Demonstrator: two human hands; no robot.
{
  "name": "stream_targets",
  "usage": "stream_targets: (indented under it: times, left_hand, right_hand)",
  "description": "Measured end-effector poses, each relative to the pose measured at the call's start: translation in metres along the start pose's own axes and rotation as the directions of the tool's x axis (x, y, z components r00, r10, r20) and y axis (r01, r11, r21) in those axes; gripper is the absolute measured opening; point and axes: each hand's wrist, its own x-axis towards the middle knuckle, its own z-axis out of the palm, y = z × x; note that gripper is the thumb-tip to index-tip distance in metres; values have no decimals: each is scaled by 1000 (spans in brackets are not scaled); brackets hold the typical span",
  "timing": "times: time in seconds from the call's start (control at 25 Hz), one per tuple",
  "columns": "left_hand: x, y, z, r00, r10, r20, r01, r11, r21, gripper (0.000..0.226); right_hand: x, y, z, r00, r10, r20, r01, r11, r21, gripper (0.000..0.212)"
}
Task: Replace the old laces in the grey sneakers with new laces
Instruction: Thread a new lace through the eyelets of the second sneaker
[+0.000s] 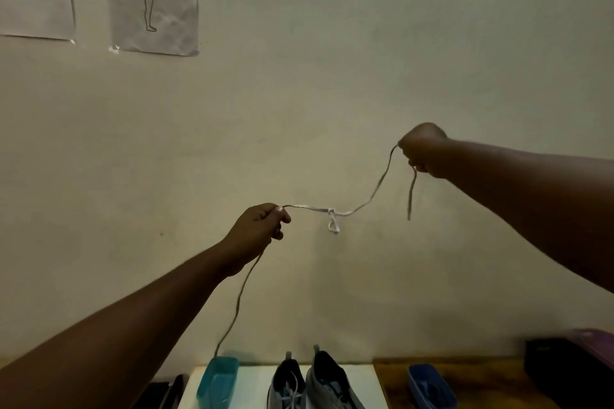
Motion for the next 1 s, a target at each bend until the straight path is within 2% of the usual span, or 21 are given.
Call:
stream_targets:
  times: [0.04, 0.08, 0.16, 0.2, 0.24, 0.32, 0.36, 0.4, 0.48, 0.6, 0.76, 0.88, 0.92, 1.0]
  left_hand:
    - [2, 9, 2, 998, 44, -38, -45, 999, -13, 32]
    - [4, 19, 4, 995, 81, -62, -84, 996, -42, 31]
    - [7, 41, 9, 987, 142, -76, -148, 986, -74, 30]
    - [8, 50, 12, 983, 173, -67, -177, 982, -67, 30]
    - [9, 58, 13, 978, 202, -48, -204, 977, -60, 29]
    - [11, 69, 12, 972, 231, -28, -233, 970, -75, 27]
    - [13, 71, 9, 970, 235, -57, -239, 968, -75, 26]
    - [15, 71, 3, 967, 230, -113, -237, 970, -57, 26]
    - [19, 66, -11, 947, 205, -247, -209, 978, 10, 25]
    - [22, 49, -37, 891, 148, -429, -128, 989, 76, 26]
    - [28, 31, -59, 817, -79, -571, 12, 993, -120, 23]
    - [35, 20, -66, 749, -313, -584, 90, 921, -378, 13]
    - [37, 15, -68, 730, -368, -576, 115, 897, -427, 12]
    - [38, 4, -75, 698, -409, -587, 176, 894, -413, 17]
  right_hand:
    - [-9, 6, 12, 997, -77, -2, 77, 994, -83, 26]
    - [-25, 7, 25, 984, -171, 50, 175, 981, -88, 27]
    - [-63, 1, 48, 916, -289, 280, 265, 957, 120, 40]
    - [-83, -4, 58, 841, -321, 435, 232, 941, 247, 49]
    - [-101, -9, 67, 738, -347, 579, 171, 926, 336, 54]
    - [-125, -14, 85, 532, -398, 747, 52, 897, 440, 45]
    - [-131, -12, 91, 475, -406, 781, -13, 884, 468, 39]
    - [-135, -9, 96, 456, -397, 797, -68, 877, 476, 35]
    - [-133, 4, 100, 500, -367, 784, -55, 891, 451, 25]
    - [-117, 22, 98, 593, -356, 722, 48, 911, 410, 27]
    - [-106, 32, 81, 638, -329, 696, 48, 919, 391, 19]
    - [-101, 32, 69, 678, -338, 653, 39, 903, 428, 26]
    - [-98, 31, 65, 715, -355, 603, 22, 873, 488, 29]
    - [-88, 28, 56, 815, -354, 459, -12, 782, 624, 32]
